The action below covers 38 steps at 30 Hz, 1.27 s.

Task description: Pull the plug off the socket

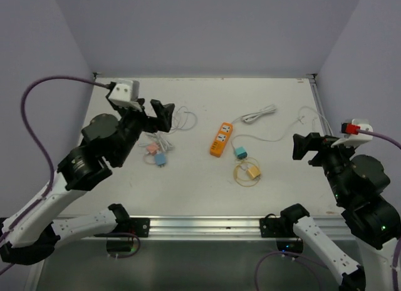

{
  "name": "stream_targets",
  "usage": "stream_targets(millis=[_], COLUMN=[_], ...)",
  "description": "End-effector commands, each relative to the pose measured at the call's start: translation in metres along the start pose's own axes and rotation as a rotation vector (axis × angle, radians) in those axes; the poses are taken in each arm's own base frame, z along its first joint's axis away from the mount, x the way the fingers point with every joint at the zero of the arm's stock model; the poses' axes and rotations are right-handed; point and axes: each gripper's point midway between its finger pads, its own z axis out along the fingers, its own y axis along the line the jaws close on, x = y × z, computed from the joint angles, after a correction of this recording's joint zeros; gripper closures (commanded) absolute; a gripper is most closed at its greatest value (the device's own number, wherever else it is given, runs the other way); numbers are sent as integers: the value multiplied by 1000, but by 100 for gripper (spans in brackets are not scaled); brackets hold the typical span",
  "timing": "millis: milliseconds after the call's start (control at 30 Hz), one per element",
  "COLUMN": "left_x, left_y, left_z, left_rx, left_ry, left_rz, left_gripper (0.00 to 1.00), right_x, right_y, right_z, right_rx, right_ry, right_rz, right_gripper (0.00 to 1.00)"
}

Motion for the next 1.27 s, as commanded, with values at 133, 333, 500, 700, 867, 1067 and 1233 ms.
stream_targets(millis=[133, 333, 500, 700, 867, 1067, 1233], left_x=[-32, -29, -38, -41, -41, -36, -34], left_y=[87, 129, 154, 170, 171, 167, 166], left_z=[-87, -127, -155, -167, -166, -159, -157], left_rx=[-210, -319, -375, -445, -459, -458, -459], left_ry=[-59, -103, -196, -227, -223, -211, -206], left_rz=[43, 31, -51, -63, -56, -42, -36], left_gripper=[0, 1, 1, 1, 0, 0, 0], right_x=[-10, -7, -10, -15, -17, -20, -20], right_y=[-32, -44, -52, -49, -47, -43, -43], right_z=[-31, -39, -42, -39, -37, -32, -32], right_rx=[84, 124, 158, 154, 151, 138, 137], right_ry=[-94, -132, -151, -155, -159, -161, -163], right_rz=[-76, -82, -94, -105, -108, -106, -108], right_gripper=[1, 1, 1, 1, 1, 2, 1])
